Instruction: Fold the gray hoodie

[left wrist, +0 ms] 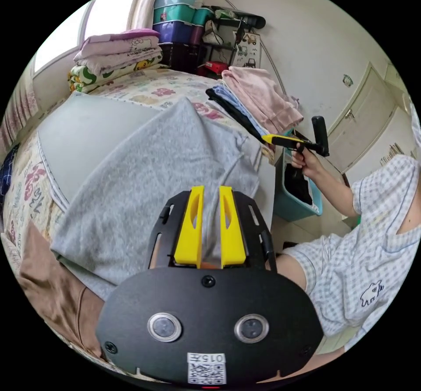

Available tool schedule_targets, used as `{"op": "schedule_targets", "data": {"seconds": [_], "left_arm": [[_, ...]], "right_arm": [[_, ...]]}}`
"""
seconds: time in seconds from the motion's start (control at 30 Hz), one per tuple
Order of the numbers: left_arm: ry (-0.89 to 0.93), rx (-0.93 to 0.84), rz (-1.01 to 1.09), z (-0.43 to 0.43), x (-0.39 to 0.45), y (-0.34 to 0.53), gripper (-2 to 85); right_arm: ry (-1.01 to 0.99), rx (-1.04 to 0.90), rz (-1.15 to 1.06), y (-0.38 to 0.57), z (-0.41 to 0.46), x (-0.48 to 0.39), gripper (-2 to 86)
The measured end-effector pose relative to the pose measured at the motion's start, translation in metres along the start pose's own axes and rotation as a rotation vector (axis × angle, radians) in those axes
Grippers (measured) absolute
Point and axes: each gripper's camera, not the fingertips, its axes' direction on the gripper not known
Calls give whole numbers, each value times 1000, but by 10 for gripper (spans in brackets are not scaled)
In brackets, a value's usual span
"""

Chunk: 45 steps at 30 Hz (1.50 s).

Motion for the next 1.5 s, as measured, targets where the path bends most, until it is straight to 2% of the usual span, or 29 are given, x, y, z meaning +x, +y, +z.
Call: {"op": "schedule_targets", "data": {"seconds": [0.13,0.23,0.33,0.4,0.47,0.63,0.7,0.87,0.97,1.03,1.13,1.27,1.33,1.4,1.5], "left_arm": [[-37,73,-70,39,-24,-116,60],[-44,65,-141,93,-47,-195,59],[78,78,-284,152,-81,-252,60],[162,87,-384,191,-103,-272,60],[172,62,-464,231,-121,-284,59],[-30,8,-577,307,-150,-289,7],[-24,36,-555,313,-151,-292,0],[-81,-42,-444,320,-132,-316,9],[-145,-21,-309,316,-103,-333,86],[-92,2,-294,320,-90,-347,120],[-7,-16,-337,345,-75,-359,133],[-164,-144,-290,379,-48,-367,95],[-292,-184,-215,388,-25,-362,55],[-333,-209,-179,389,-15,-361,36],[-276,-158,-224,365,-13,-355,23]], "right_arm": [[-135,-31,119,-70,17,21,109],[-154,-82,163,-110,41,22,117],[-202,-128,212,-135,57,24,90],[-247,-138,242,-142,61,27,72],[-247,-115,287,-145,56,31,48],[-216,-69,346,-139,33,29,22],[-206,-78,350,-143,35,26,23],[-116,-48,278,-144,25,8,49],[1,22,211,-124,-9,4,90],[98,30,207,-104,-26,14,112],[96,-13,248,-83,-21,34,127],[20,-77,263,-68,6,44,115],[-27,-124,238,-59,26,41,68],[-24,-118,248,-49,32,41,60],[-11,-44,272,-26,21,45,54]]}}
